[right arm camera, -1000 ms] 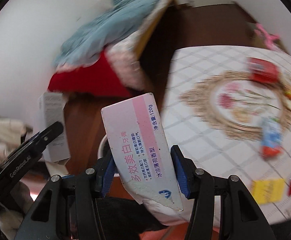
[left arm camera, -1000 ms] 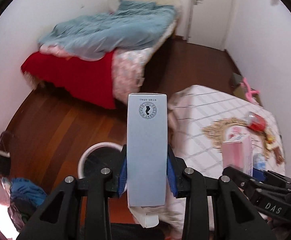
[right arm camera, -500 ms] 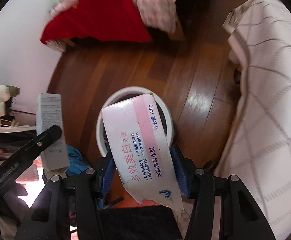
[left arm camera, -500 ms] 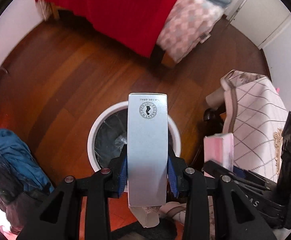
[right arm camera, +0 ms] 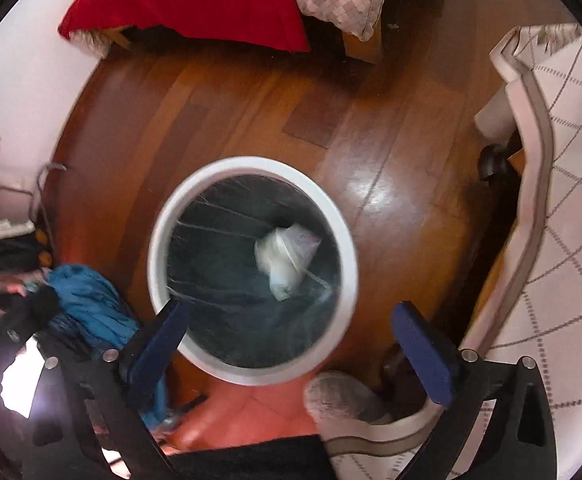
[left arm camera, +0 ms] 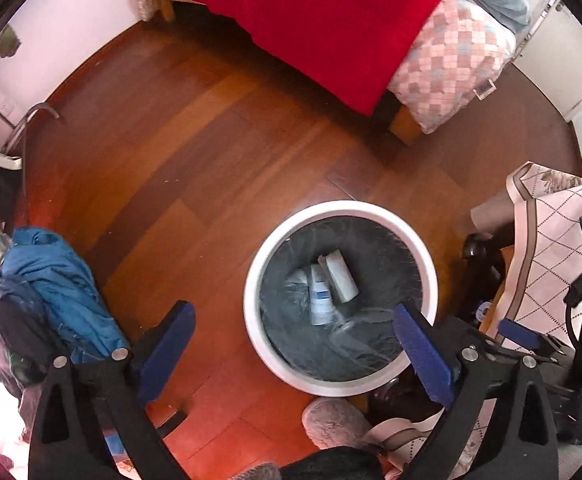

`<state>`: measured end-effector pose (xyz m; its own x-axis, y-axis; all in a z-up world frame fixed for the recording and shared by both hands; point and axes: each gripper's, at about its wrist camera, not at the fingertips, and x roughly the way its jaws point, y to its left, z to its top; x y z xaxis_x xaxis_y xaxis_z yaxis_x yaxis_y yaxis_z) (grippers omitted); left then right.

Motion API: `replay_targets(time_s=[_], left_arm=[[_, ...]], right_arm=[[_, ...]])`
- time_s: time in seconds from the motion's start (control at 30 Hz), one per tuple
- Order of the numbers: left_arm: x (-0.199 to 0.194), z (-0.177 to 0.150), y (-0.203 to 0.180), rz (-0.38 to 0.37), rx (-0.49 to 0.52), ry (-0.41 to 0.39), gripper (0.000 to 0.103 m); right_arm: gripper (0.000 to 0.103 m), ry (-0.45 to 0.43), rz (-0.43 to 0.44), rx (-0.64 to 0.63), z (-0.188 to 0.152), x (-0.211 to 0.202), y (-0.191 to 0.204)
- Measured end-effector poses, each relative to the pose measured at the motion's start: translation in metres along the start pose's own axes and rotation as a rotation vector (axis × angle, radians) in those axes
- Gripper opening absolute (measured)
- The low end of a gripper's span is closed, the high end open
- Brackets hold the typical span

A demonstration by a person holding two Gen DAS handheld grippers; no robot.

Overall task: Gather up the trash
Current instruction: 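Carry both boxes over the white bin and open both tools to drop them, then swing both tools back toward the table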

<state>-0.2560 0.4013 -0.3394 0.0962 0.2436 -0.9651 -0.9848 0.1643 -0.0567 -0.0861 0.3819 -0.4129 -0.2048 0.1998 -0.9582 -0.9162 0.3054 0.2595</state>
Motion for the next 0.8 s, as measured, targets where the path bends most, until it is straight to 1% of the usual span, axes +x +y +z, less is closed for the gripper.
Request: replay_targets(time_s=[0.1, 0.3, 0.37, 0.53, 0.8], left_arm=[[-0.004, -0.010, 0.003, 0.034, -0.004, -0.002, 0.101], [-0.021, -0.034, -0.003, 0.083, 0.023, -0.018, 0.101], [-0.028, -0.040, -0.005, 0.085, 0.027, -0.027, 0.101], [-0.055, -0.053, -0.010, 0.085, 0.027, -0.065, 0.101], [-0.113, -0.070, -0.017, 0.080, 0.030, -0.160, 0.101]], right_arm=[[0.103, 0.002, -0.051, -0.037, -0.014, -0.003, -0.002], [0.103, -0.018, -0.083, -0.050, -0.045, -0.023, -0.014], [0.103, -0.029, -0.093, -0.060, -0.054, -0.031, -0.015], [0.103, -0.047, -0.069, -0.077, -0.072, -0.054, -0.014], [0.103, -0.142, -0.024, -0.109, -0.095, -0.118, -0.006]])
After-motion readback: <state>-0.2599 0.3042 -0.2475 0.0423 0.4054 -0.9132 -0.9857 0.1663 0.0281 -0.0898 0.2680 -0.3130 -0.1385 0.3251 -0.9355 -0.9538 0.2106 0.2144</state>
